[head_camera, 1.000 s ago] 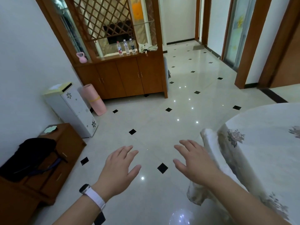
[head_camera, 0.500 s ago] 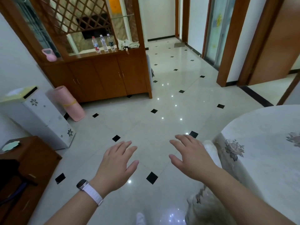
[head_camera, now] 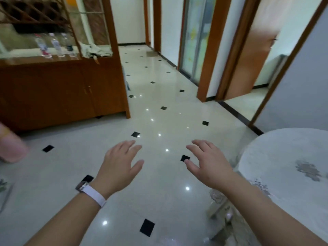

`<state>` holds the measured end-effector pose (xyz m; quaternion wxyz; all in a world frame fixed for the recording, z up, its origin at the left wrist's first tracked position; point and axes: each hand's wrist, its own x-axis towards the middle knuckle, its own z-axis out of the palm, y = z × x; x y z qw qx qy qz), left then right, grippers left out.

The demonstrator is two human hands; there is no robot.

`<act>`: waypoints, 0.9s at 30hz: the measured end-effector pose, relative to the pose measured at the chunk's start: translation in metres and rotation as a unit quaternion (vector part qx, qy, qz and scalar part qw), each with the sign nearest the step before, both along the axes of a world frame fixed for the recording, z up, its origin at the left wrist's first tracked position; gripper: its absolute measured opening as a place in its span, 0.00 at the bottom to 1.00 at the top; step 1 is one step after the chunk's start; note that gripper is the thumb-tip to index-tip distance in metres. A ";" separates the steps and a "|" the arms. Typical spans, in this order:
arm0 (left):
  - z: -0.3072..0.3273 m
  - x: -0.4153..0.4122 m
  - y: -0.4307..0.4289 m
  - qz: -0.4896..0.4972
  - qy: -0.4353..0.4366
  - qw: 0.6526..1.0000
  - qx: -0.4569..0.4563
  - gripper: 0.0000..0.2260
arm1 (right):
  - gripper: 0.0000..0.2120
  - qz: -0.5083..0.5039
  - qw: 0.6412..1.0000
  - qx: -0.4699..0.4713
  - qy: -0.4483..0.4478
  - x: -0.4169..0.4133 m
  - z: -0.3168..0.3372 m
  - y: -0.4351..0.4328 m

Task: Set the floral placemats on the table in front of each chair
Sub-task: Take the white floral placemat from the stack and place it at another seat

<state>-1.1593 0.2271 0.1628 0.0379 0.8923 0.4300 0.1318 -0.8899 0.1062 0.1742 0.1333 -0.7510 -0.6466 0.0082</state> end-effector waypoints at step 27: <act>-0.005 0.205 0.350 -0.077 0.032 0.996 -0.004 0.26 | 0.24 -0.091 0.994 -0.022 0.060 0.195 -0.031 0.302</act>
